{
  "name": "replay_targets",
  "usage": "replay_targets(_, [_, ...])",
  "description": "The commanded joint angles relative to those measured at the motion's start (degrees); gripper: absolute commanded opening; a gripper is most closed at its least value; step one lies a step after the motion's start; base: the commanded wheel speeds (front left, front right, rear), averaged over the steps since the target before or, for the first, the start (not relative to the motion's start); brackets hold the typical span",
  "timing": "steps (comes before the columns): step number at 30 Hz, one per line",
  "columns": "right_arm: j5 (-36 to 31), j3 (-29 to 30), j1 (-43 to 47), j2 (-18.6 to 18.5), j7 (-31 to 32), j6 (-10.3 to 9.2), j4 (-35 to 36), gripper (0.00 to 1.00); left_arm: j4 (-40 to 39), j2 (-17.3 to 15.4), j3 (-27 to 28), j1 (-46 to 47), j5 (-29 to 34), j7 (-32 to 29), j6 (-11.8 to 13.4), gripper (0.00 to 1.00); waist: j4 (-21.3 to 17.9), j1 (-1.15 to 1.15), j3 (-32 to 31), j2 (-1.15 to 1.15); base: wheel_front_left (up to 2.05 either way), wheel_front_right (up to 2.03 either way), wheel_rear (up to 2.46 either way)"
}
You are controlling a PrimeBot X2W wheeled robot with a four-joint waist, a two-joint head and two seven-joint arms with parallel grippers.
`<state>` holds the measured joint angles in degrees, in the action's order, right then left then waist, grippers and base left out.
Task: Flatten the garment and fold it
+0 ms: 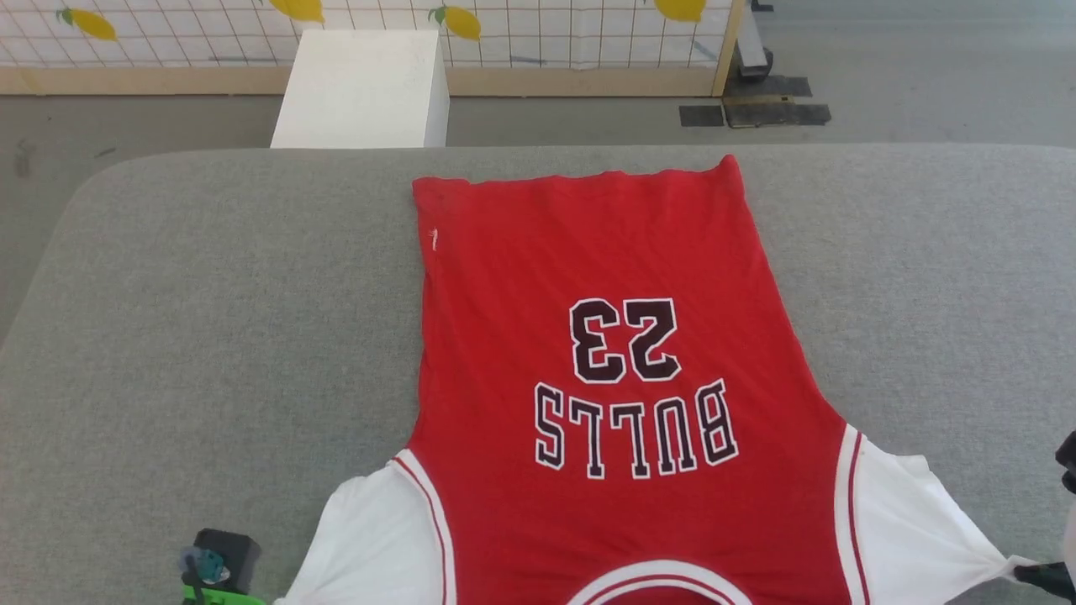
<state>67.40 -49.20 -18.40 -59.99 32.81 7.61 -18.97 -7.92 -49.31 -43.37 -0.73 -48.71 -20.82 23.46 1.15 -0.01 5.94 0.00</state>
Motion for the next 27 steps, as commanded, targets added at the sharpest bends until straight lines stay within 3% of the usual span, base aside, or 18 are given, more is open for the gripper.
replay_targets(1, [-1.0, 1.6, 1.3, 0.0, 0.3, -0.12, -0.4, 0.0, 0.2, 0.6, 0.3, -0.2, 0.3, 0.4, 0.7, 0.0, 0.2, 0.01, 0.4, 0.0, 0.0, 0.0, 0.0])
replay_targets(2, [-1.6, 2.9, 1.6, 0.4, -0.2, -0.12, -0.6, 0.1, 0.0, 1.0, 0.4, 0.2, 0.4, 0.7, 0.7, 0.0, 0.3, 0.01, 0.6, 0.0, 0.0, 0.0, 0.0])
replay_targets(3, [-2.5, 4.3, 1.9, 0.8, -0.4, -0.12, -0.6, 0.89, -0.2, 1.5, 0.6, 0.8, 0.6, 1.0, 0.8, 0.0, 0.5, 0.01, 0.8, 0.0, 0.0, 0.0, 0.0])
replay_targets(4, [-2.9, 5.3, 2.1, 1.2, 0.0, -0.12, -0.4, 1.0, -0.4, 1.8, 0.8, 1.4, 0.8, 1.3, 0.9, 0.0, 0.6, 0.01, 1.0, 0.0, 0.0, 0.0, 0.0])
replay_targets(13, [-5.8, 19.8, -1.6, 5.0, 3.0, -0.12, 6.8, 1.0, -4.3, 5.7, 3.5, 8.3, 3.5, 5.7, 1.6, 0.0, 3.2, 0.01, 3.9, 0.0, 0.0, 0.0, 0.0])
replay_targets(18, [-11.9, 26.6, -7.8, 9.5, 6.8, -0.12, 9.5, 1.0, -7.1, 8.8, 2.8, 12.7, 6.4, 7.3, 2.0, 0.0, 6.3, 0.01, 7.8, 0.0, 0.0, 0.0, 0.0])
replay_targets(24, [-20.5, 31.3, -17.2, 16.0, 16.4, -0.12, 7.7, 1.0, -9.0, 12.3, 0.0, 17.0, 9.9, 6.8, 1.7, 0.0, 11.4, 0.01, 14.2, 0.0, 0.0, 0.0, 0.0])
replay_targets(27, [-25.8, 30.1, -21.8, 16.0, 20.9, -0.12, 7.6, 1.0, -9.7, 13.5, -1.3, 18.4, 11.2, 6.7, 1.5, 0.0, 14.4, 0.01, 17.2, 0.0, 0.0, 0.0, 0.0])
